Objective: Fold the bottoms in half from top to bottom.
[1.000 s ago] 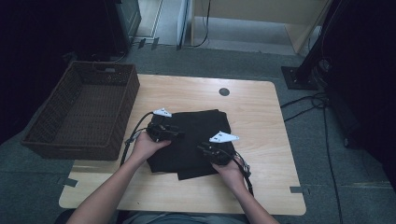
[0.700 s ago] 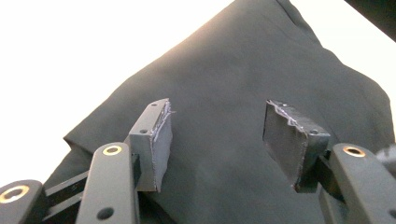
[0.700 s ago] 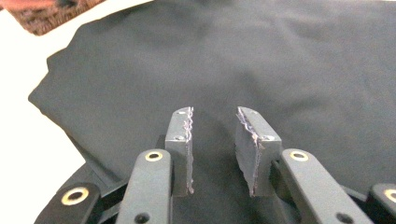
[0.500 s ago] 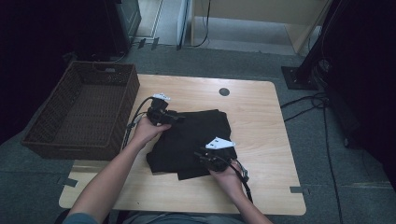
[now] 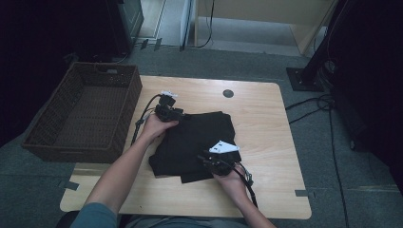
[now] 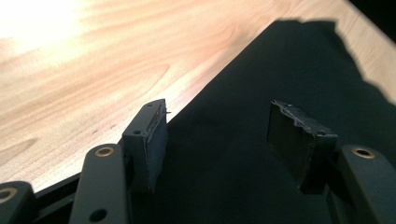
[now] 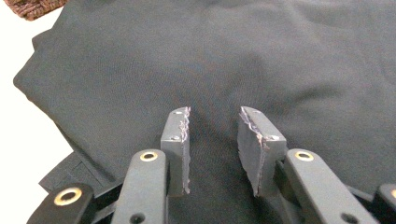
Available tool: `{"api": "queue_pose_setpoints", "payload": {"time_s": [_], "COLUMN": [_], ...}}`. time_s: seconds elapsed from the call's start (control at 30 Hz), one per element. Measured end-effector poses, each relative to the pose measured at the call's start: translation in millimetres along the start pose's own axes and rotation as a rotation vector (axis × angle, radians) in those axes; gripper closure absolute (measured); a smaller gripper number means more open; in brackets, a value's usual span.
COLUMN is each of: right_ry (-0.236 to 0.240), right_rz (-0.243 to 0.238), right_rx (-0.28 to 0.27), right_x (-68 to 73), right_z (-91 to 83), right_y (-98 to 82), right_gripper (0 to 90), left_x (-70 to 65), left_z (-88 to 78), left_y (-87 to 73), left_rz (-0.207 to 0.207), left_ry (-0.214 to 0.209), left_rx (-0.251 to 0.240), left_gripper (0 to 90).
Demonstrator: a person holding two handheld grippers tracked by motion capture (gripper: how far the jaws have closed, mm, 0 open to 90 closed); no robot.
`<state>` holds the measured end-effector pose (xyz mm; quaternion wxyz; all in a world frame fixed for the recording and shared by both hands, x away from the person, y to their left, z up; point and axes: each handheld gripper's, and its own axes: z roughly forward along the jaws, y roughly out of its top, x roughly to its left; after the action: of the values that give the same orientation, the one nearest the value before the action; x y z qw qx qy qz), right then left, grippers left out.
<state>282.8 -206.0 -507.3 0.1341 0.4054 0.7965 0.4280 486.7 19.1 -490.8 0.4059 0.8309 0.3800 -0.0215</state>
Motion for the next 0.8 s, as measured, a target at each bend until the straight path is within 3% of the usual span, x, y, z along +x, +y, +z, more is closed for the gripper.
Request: {"api": "queue_pose_setpoints", "payload": {"time_s": [0.3, 0.47, 0.6, 0.67, 0.73, 0.8], "right_ry": [-0.001, -0.004, -0.003, -0.003, -0.001, 0.0], "right_rz": [-0.007, -0.007, -0.006, -0.002, -0.002, -0.002], "right_rx": [-0.008, -0.009, -0.009, -0.008, -0.012, -0.012], "right_x": [0.5, 1.0, 0.9, 1.0, 0.4, 0.3], "right_z": [0.3, 0.6, 0.6, 0.6, 0.8, 0.9], "right_y": [-1.9, -2.4, -2.5, -2.6, -2.6, -2.7], "right_gripper": [63.6, 63.4, 63.4, 63.4, 63.4, 63.4], "left_x": [-0.1, 2.2, 5.3, 8.7, 9.7, 12.0], "left_z": [11.4, 11.3, 11.1, 10.5, 10.0, 9.5], "left_y": [-6.6, -9.4, -9.2, -9.7, -9.1, -9.1], "left_rz": [0.028, 0.024, 0.036, 0.019, 0.029, 0.021], "left_ry": [0.005, -0.003, 0.044, 0.032, 0.073, 0.064], "left_rx": [0.041, 0.03, 0.029, 0.017, 0.024, 0.016], "left_gripper": [37.3, 38.0, 36.1, 36.7, 34.3, 34.6]}}
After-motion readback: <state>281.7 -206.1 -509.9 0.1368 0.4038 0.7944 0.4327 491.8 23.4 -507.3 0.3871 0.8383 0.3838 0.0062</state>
